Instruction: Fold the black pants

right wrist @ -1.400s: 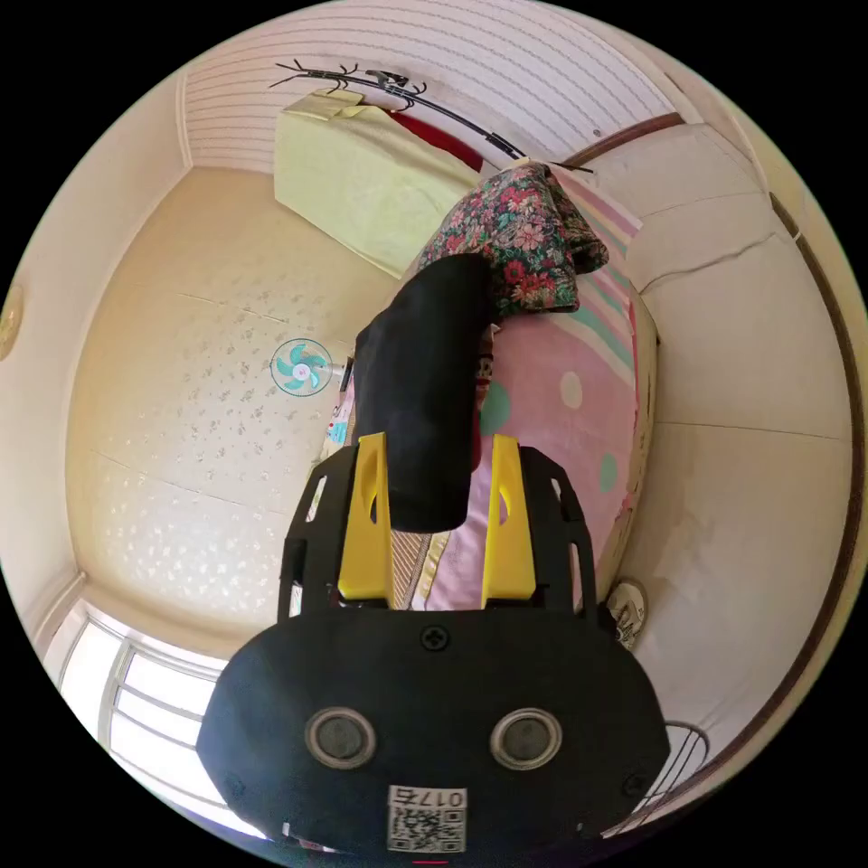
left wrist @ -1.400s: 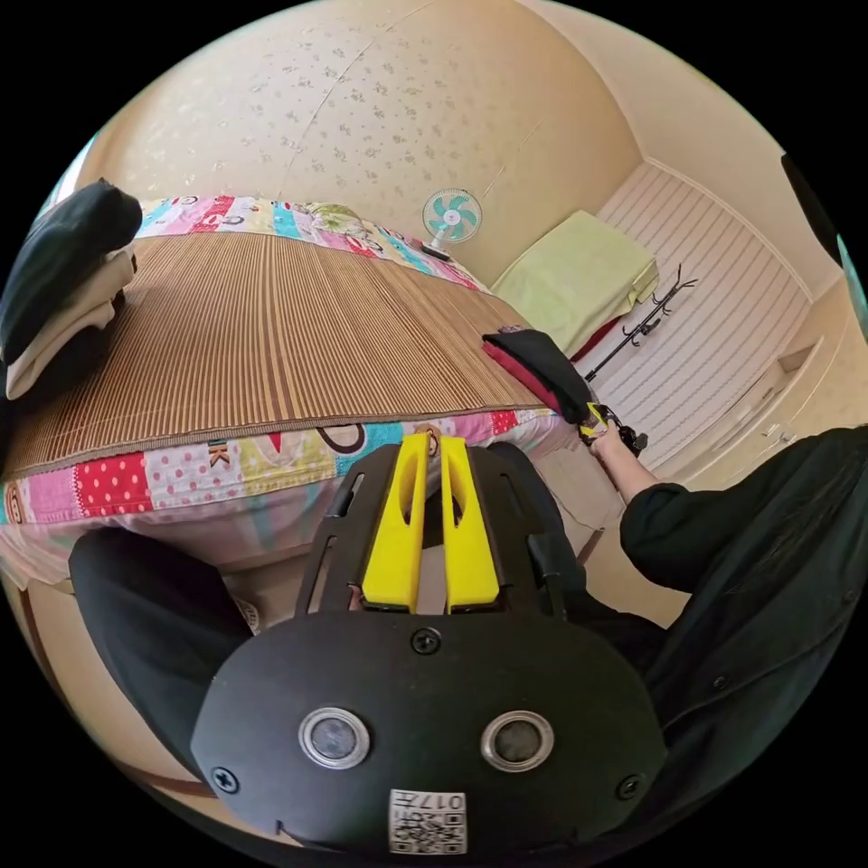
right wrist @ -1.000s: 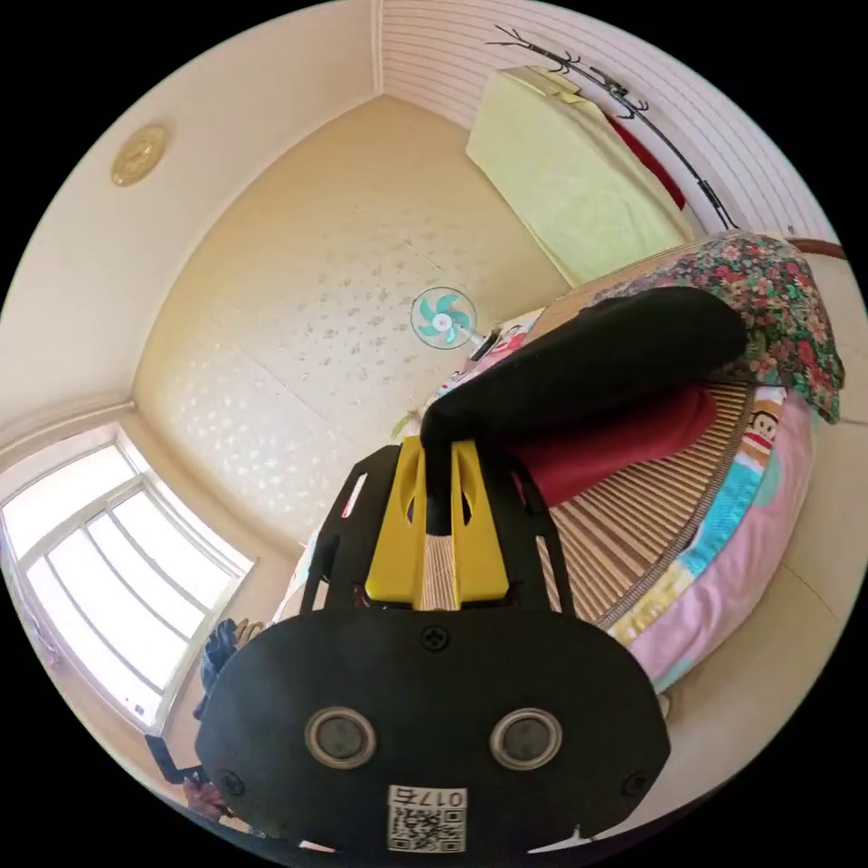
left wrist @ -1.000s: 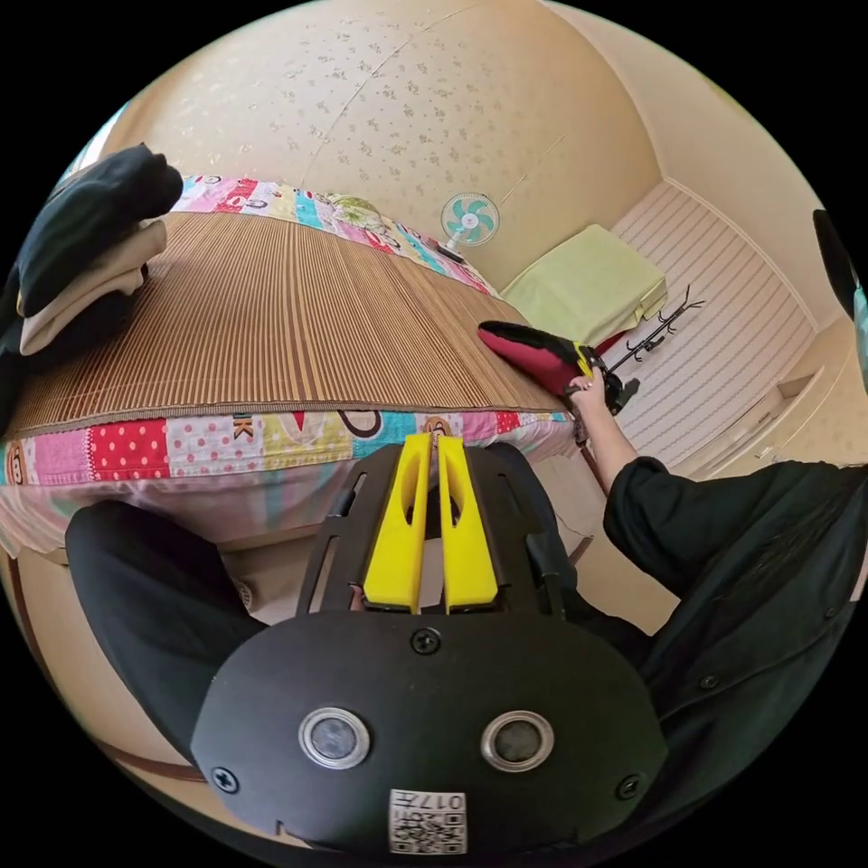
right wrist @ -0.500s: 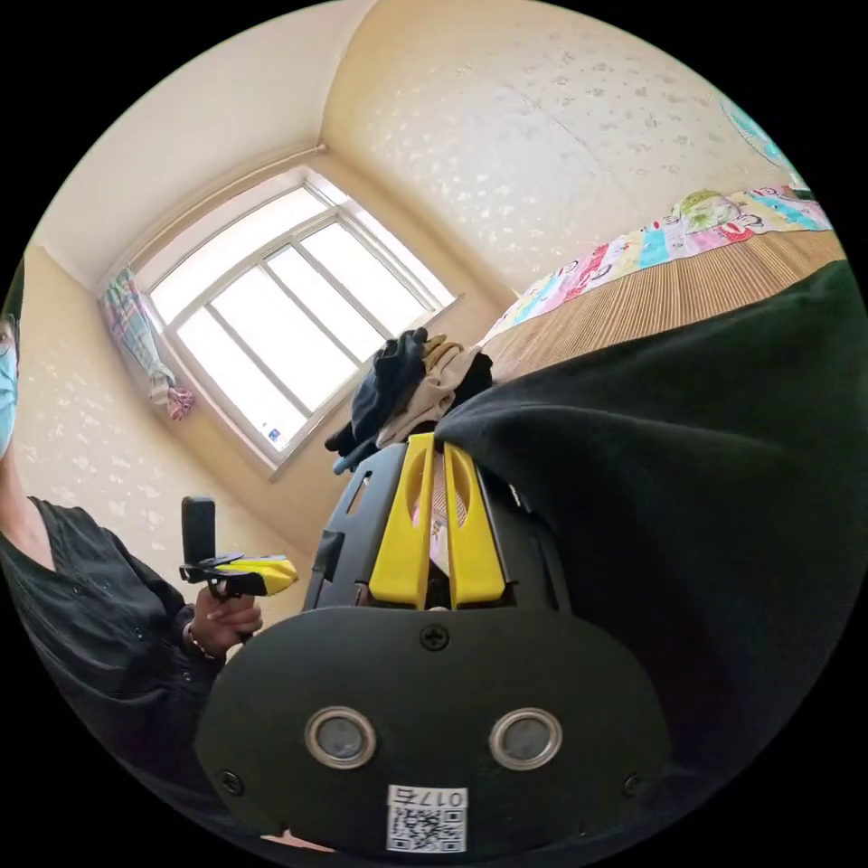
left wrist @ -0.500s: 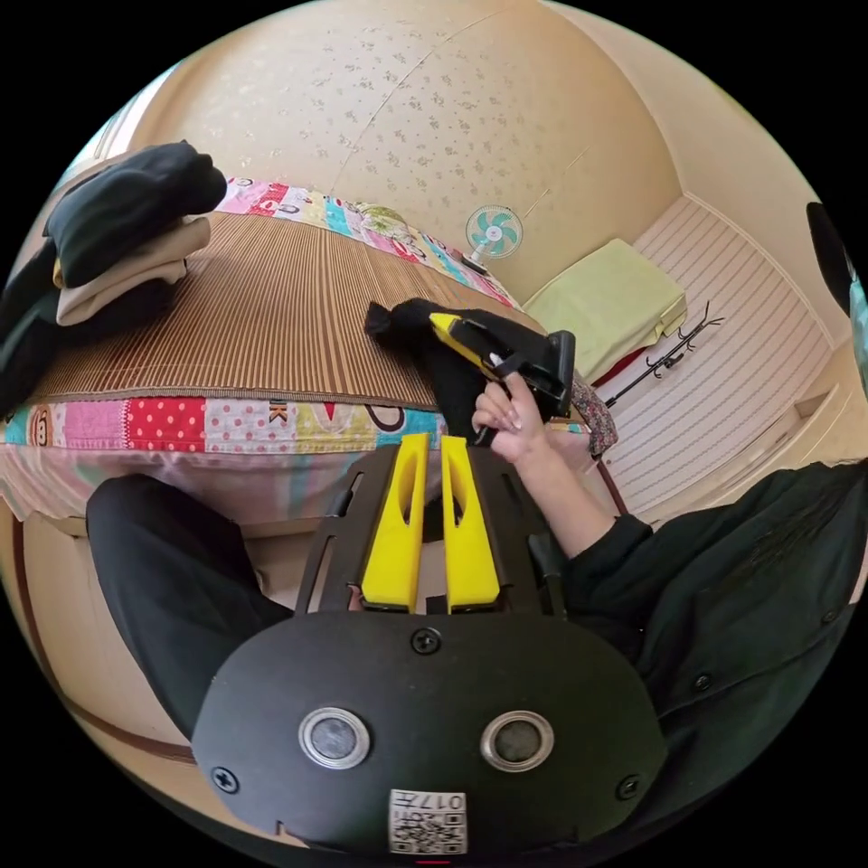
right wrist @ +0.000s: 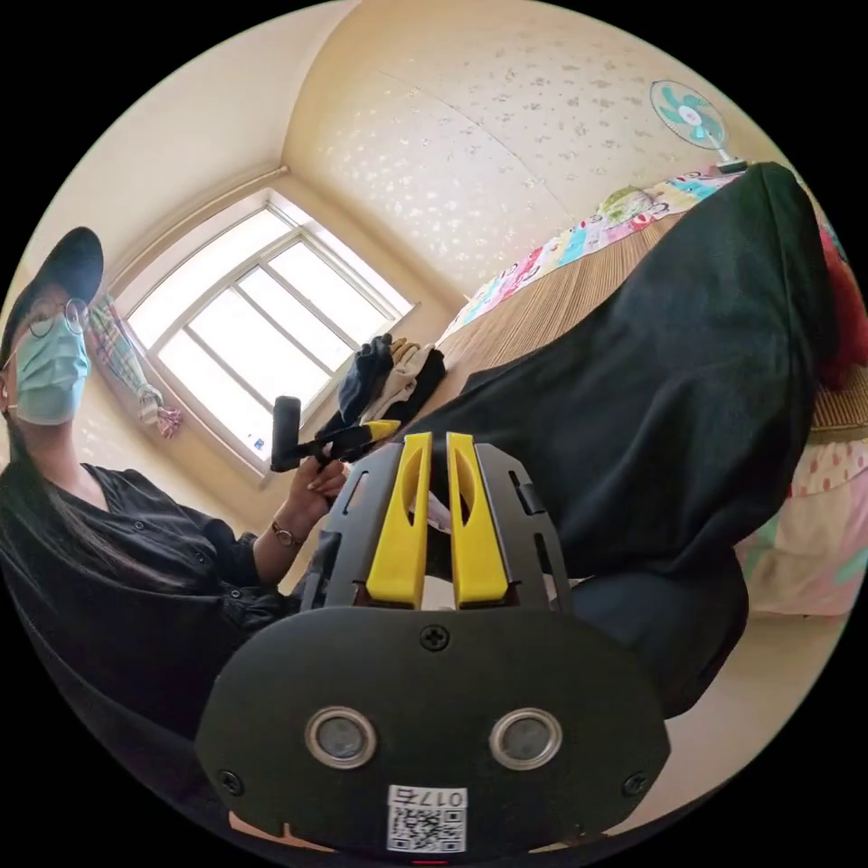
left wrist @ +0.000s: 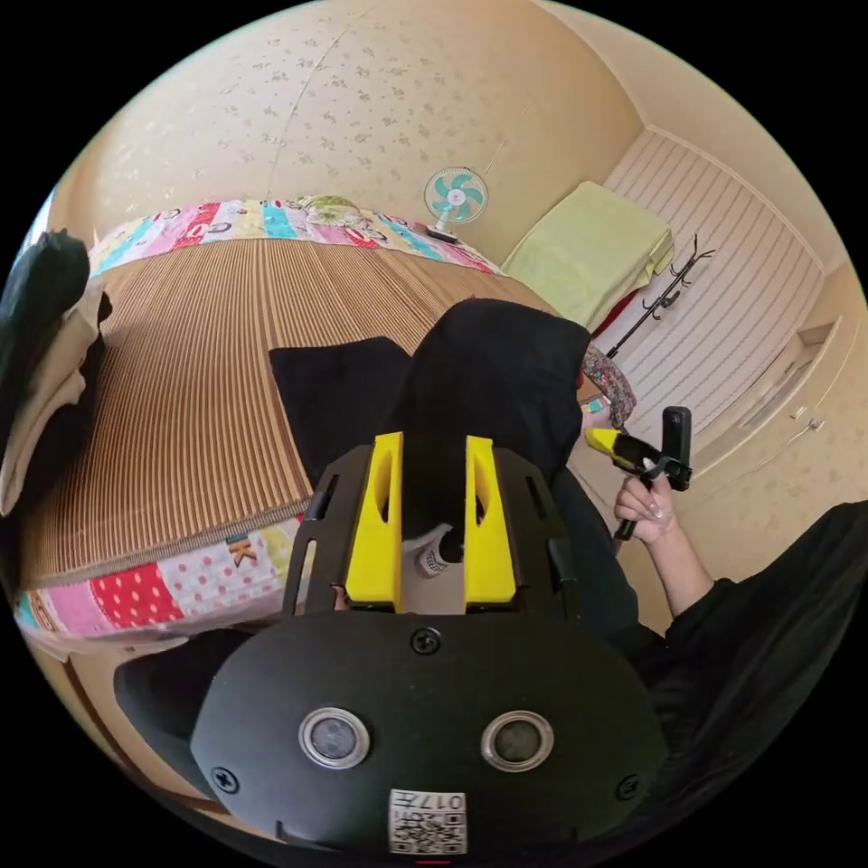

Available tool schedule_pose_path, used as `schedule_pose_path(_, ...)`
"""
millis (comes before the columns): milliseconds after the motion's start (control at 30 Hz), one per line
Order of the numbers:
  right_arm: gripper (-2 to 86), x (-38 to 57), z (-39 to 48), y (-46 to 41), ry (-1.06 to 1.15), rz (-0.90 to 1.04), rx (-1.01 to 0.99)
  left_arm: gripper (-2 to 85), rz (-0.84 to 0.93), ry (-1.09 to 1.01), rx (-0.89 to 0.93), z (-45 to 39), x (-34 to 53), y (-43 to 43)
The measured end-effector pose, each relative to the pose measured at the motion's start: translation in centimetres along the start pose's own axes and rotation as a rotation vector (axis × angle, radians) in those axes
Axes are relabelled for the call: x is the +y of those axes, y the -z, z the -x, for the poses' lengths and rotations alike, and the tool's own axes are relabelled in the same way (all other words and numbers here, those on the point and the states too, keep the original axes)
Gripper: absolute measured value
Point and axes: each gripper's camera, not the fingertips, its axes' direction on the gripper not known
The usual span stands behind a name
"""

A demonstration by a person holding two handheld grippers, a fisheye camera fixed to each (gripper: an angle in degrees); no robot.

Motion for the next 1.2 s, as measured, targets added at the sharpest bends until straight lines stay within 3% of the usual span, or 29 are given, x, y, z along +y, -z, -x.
schedule_pose_path(133,5.4,-0.8,0.2,1.4,-0.008,-0.097,0.040,9.5,0.249,0.055,0.096,2.9,-1.4,-7.1)
schedule_pose_path(200,8.0,-1.5,0.0,1.8,-0.044,-0.111,0.182,6.6,0.129,0.077,0.236,4.6,0.6,-5.6)
schedule_pose_path(333,11.9,-3.2,-2.5,4.6,-0.175,-0.220,0.489,3.7,0.138,0.050,0.386,5.3,4.5,-4.5)
schedule_pose_path(433,14.4,-6.2,-7.0,5.7,-0.261,-0.209,0.573,2.3,0.194,-0.028,0.477,3.7,8.2,-4.4)
schedule_pose_path(567,16.1,-10.5,-8.6,4.6,-0.231,-0.300,0.413,1.6,0.203,-0.190,0.511,0.5,12.5,-3.3)
schedule_pose_path(633,16.9,-12.9,-7.7,2.9,-0.228,-0.281,0.501,1.4,0.197,-0.258,0.575,-0.6,13.5,-2.7)
schedule_pose_path(700,16.9,-15.5,-6.1,0.2,-0.266,-0.233,0.724,1.2,0.210,-0.363,0.664,-2.5,14.1,-2.1)
schedule_pose_path(767,17.0,-16.6,-2.6,-2.1,-0.242,-0.270,0.863,1.0,0.232,-0.468,0.655,-4.6,14.4,-1.7)
schedule_pose_path(833,17.3,-17.8,1.8,-5.4,-0.113,-0.251,0.863,0.9,0.244,-0.562,0.619,-6.6,14.6,-1.5)
schedule_pose_path(933,18.4,-20.2,6.2,-13.1,0.087,-0.026,0.794,0.5,0.266,-0.678,0.594,-9.1,14.6,-1.9)
schedule_pose_path(1033,19.9,-21.7,4.9,-22.8,0.195,0.332,0.827,0.5,0.266,-0.741,0.628,-10.3,14.6,-2.1)
schedule_pose_path(1100,19.3,-20.9,0.7,-29.1,0.214,0.577,1.009,0.5,0.251,-0.736,0.677,-10.5,14.5,-2.0)
schedule_pose_path(1200,10.9,-18.9,-1.4,-31.2,0.305,0.656,1.290,1.1,0.225,-0.679,0.700,-9.3,14.3,-1.5)
